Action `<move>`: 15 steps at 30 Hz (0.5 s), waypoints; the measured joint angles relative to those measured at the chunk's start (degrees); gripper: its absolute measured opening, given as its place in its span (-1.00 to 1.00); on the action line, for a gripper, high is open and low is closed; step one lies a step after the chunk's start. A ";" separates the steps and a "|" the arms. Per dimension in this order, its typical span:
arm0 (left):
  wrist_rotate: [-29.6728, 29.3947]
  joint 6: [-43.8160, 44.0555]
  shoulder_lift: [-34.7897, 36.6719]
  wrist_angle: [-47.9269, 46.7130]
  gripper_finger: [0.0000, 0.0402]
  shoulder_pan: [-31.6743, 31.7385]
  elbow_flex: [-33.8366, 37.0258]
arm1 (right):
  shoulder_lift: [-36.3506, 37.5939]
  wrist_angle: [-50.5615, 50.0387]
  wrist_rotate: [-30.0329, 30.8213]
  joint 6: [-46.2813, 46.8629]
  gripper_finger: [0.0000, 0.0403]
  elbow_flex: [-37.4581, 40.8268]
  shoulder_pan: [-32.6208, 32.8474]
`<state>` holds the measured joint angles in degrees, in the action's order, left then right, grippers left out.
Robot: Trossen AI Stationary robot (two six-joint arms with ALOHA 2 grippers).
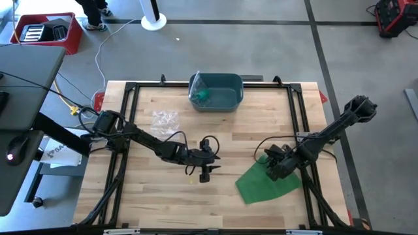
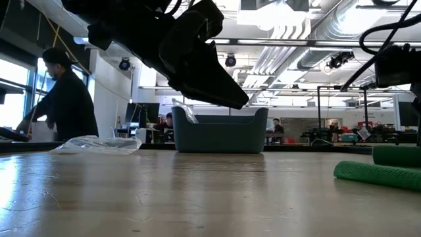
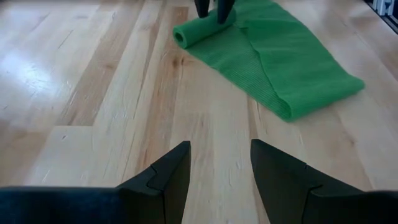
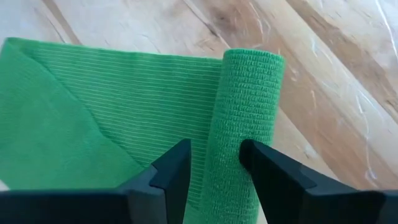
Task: Roll bandage
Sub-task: Roll the green bandage
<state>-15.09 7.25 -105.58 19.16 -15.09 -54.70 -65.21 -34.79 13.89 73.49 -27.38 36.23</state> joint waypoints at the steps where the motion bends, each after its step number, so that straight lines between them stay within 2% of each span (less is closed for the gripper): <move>1: 0.00 0.00 0.00 0.00 -0.20 0.00 0.00 | 0.00 -0.09 -0.03 -0.02 -0.25 0.11 0.02; 8: -0.02 0.09 0.00 0.00 -0.20 0.02 0.00 | -0.04 -0.71 0.24 -4.43 -0.35 0.11 0.02; 15: -0.02 0.09 0.00 0.00 -0.20 0.02 0.00 | -0.07 -0.90 0.06 -5.53 -0.37 -2.16 -0.35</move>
<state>-15.11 7.33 -105.58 19.16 -15.07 -54.70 -65.28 -35.69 13.95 67.96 -29.54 35.88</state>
